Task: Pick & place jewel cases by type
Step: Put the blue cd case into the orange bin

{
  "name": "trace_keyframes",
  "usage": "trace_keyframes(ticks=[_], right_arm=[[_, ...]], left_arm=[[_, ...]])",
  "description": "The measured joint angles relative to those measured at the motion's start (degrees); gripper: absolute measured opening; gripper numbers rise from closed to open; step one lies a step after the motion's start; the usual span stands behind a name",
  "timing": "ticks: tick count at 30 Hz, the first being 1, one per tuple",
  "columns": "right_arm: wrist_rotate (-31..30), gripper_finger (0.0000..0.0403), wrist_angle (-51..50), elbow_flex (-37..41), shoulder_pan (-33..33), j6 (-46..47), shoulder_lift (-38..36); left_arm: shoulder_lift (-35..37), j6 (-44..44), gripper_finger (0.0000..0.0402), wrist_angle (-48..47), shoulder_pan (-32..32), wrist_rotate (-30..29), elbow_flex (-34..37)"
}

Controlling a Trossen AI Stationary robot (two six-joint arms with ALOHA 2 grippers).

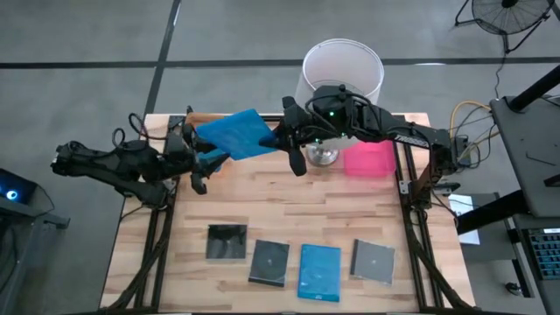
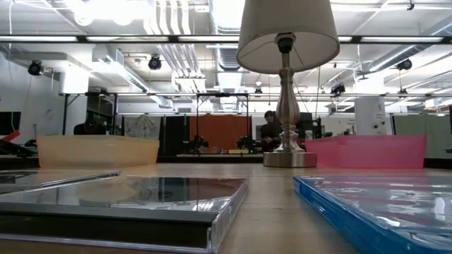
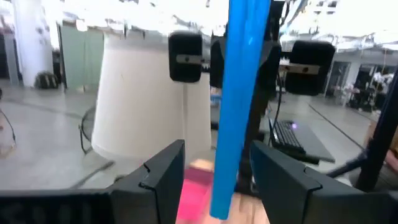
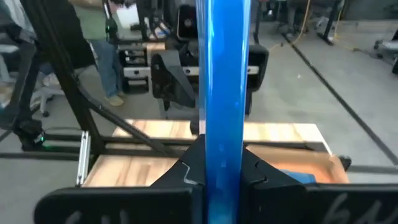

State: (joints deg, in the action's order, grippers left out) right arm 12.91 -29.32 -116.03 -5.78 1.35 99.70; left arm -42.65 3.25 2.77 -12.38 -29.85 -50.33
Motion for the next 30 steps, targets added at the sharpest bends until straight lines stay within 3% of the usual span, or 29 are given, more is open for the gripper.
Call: trace_keyframes(ticks=[11, 30], right_arm=[[3.56, 0.0018, 3.1, -0.16, 0.0, 2.11, 0.0], [5.87, 0.0018, 4.3, -0.7, 0.04, 3.21, 0.0]], left_arm=[[1.02, -1.27, 0.0163, 2.99, -0.04, 3.26, -0.28], [-0.38, -0.11, 0.0117, 3.05, 0.02, 9.83, -2.47]])
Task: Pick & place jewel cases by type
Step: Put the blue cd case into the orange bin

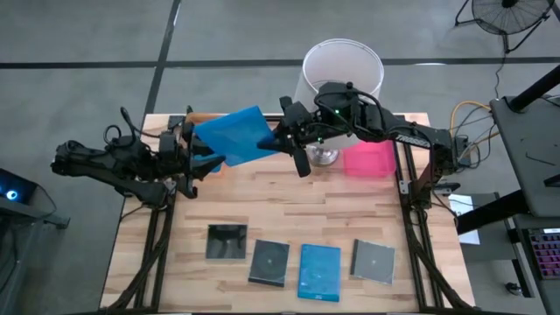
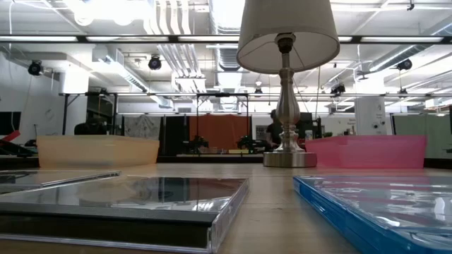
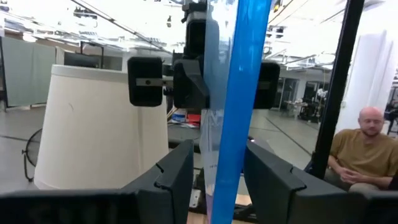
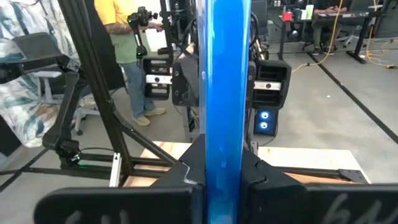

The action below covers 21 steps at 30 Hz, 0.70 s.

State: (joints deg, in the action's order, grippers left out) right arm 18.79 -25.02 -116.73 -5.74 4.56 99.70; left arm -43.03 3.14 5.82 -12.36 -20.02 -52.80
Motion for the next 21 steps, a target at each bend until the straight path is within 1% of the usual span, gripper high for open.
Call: trace_keyframes(ticks=[3, 5, 13, 21], right_arm=[[-0.04, 0.0018, 0.01, 0.0, -0.02, 0.0, 0.0], [-0.06, 0.0018, 0.01, 0.0, -0.02, 0.02, 0.0], [-0.18, 0.0018, 0.09, 0.0, -0.04, 1.09, 0.0], [0.44, 0.0021, 0.35, 0.0, -0.04, 1.56, 0.0]], left_arm=[[-0.71, 0.0, 0.0111, 0.15, 0.0, 0.01, 0.0], [-1.12, 0.0, 0.01, 0.17, -0.01, 0.25, 0.0], [-1.33, -0.07, 0.0016, 0.14, -0.02, 0.54, -0.04], [-1.35, -1.22, 0.0016, -0.13, -0.02, 0.69, -0.72]])
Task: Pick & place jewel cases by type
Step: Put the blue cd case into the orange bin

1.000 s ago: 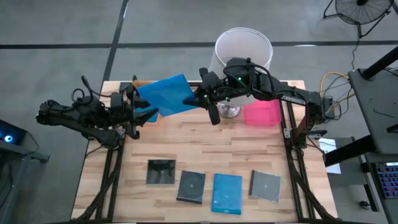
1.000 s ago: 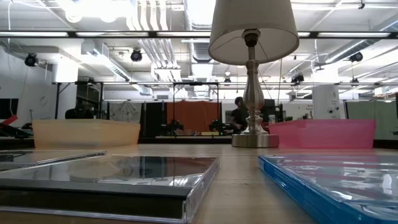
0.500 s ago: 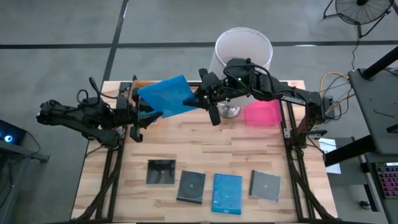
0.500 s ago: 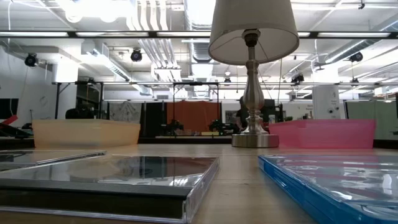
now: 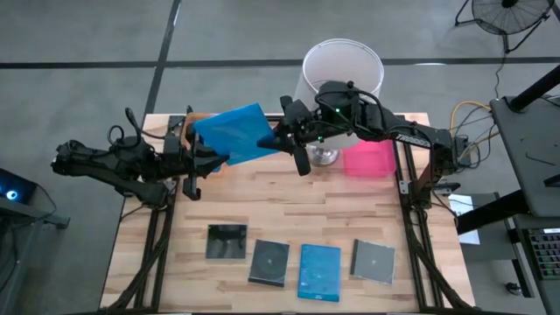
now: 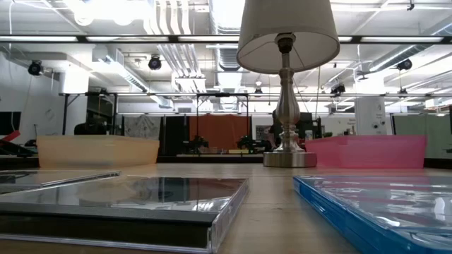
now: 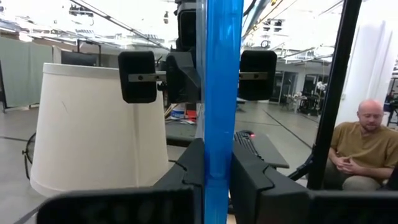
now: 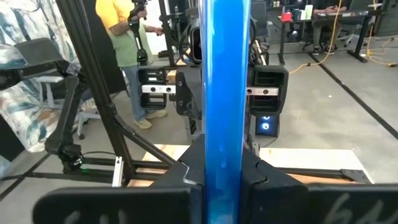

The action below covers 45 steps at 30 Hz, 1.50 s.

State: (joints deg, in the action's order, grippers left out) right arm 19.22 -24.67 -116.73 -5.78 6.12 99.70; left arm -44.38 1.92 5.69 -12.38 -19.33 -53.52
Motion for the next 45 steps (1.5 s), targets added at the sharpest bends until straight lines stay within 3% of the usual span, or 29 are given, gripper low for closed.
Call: trace_keyframes(ticks=[5, 16, 23, 36, 45], right_arm=[[0.17, 0.0035, -0.3, 0.0, 0.0, 0.25, 0.0], [-1.16, 0.0148, -0.5, -0.67, -0.2, 0.1, -0.89], [-1.4, 0.019, -2.8, -1.07, -1.14, -1.8, -3.25], [-5.95, 0.0188, -16.13, -1.18, -1.51, -2.04, -8.37], [-5.91, 0.0177, -20.22, -1.01, -1.49, -3.42, -7.82]], left_arm=[[0.0, -0.61, 0.0013, -0.76, -0.01, -0.06, -0.02], [0.65, -1.65, 0.0012, -4.42, -0.04, -2.78, -0.09], [2.49, -2.2, 0.0011, -6.51, -0.02, -5.01, -0.09], [6.33, 5.95, 0.001, -21.88, 0.02, -19.92, -0.09], [4.76, 12.19, 0.001, -28.17, 0.0, -21.27, -0.09]])
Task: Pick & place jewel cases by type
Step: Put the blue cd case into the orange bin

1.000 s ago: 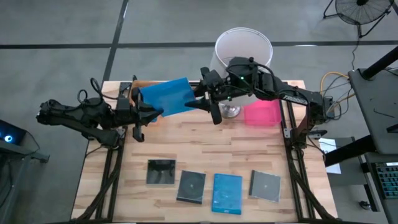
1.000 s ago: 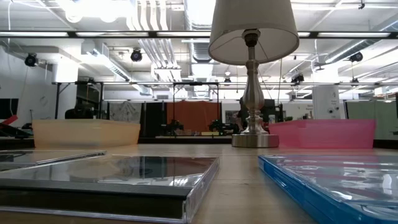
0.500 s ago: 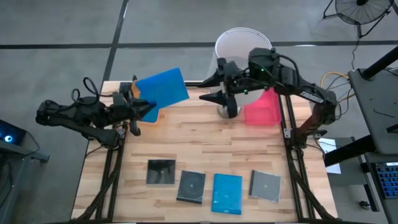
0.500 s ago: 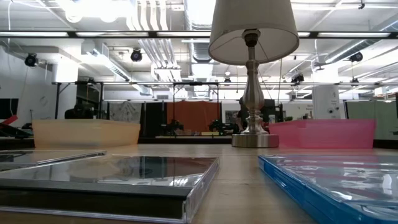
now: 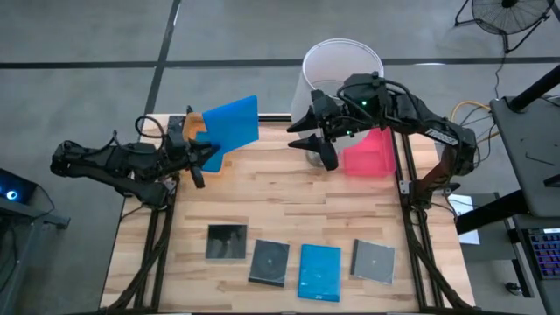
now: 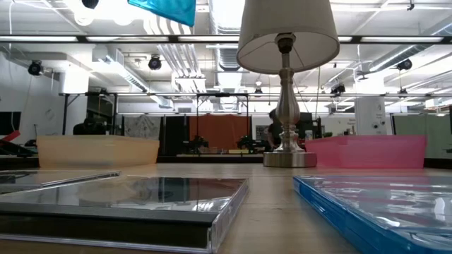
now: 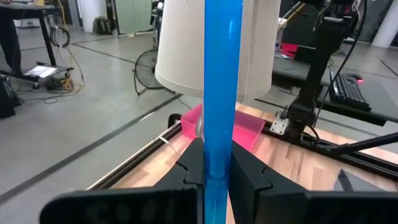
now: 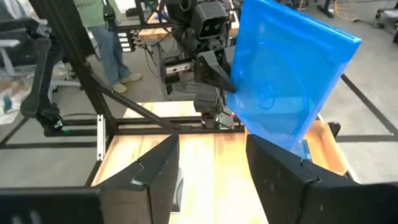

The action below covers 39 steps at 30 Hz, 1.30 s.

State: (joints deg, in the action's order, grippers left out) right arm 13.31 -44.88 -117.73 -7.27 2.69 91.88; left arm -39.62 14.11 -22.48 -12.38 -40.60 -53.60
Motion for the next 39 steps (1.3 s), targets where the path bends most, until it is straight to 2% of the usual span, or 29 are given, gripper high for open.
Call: trace_keyframes(ticks=[16, 22, 31, 34, 39], right_arm=[[0.07, 0.018, 2.19, 0.0, 0.0, -5.76, -0.01], [0.1, 0.0173, 1.92, 0.26, -0.01, -6.62, 0.04], [0.19, 0.0171, 2.26, 0.39, 0.0, -7.36, 0.11], [0.19, 0.0171, 2.21, 0.63, 0.0, -7.3, 0.11], [0.19, 0.0169, 1.86, 0.96, 0.0, -6.35, 0.13]], left_arm=[[0.18, -0.35, 0.0012, 0.62, -0.04, 1.93, 0.0], [0.93, -0.44, 0.0013, 3.83, -0.03, 2.33, 0.0], [2.64, -4.17, 0.0013, 10.73, -0.02, 6.9, 0.0], [3.32, -4.2, 0.0013, 10.07, -0.02, 6.82, 0.0], [3.64, -3.09, 0.0013, 6.1, -0.02, 2.58, -0.77]])
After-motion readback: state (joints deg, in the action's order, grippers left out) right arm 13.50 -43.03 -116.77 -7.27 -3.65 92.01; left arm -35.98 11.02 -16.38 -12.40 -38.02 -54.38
